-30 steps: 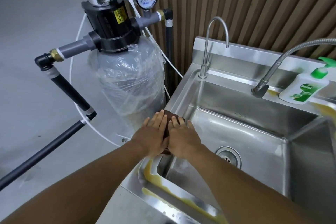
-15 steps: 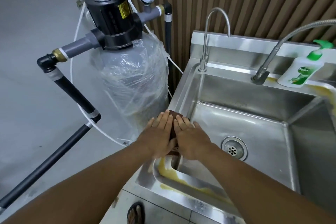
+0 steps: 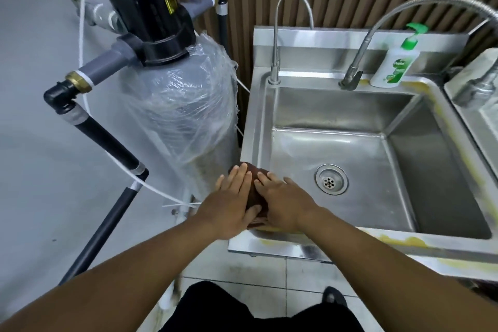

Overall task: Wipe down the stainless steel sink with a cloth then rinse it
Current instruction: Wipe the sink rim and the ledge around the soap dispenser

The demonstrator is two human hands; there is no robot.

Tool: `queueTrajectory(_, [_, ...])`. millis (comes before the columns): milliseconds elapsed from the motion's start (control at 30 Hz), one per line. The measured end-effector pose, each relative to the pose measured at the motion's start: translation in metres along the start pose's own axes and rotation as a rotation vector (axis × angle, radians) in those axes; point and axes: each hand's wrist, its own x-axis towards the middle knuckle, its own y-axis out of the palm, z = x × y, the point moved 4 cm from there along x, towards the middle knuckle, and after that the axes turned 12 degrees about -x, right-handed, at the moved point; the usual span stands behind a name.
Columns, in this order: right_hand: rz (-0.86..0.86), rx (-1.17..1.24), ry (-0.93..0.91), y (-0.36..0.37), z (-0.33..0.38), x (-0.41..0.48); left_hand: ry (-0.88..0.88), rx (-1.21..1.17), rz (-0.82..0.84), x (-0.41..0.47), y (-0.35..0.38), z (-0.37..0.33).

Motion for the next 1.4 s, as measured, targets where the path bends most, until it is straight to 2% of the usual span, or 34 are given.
queueTrajectory(167, [0.015,-0.063,-0.018,0.010,0.024,-0.025,-0.004,-0.047,-0.014,-0.043,0.019,-0.014])
queueTrajectory(533, [0.049,-0.038,0.006,-0.002,0.023,-0.019,-0.043,-0.071,0.007,-0.036,0.013,-0.015])
queueTrajectory(833, [0.002,-0.094,-0.125,0.025,0.041,-0.061,-0.202,-0.090,-0.131,-0.093,0.063,-0.044])
queueTrajectory(1133, [0.046,-0.204,-0.092,0.029,0.050,-0.066,-0.276,-0.111,-0.083,-0.091,0.062,-0.068])
queueTrajectory(1400, [0.036,-0.063,-0.128,0.037,0.050,-0.056,-0.344,-0.161,-0.126,-0.089,0.056,-0.059])
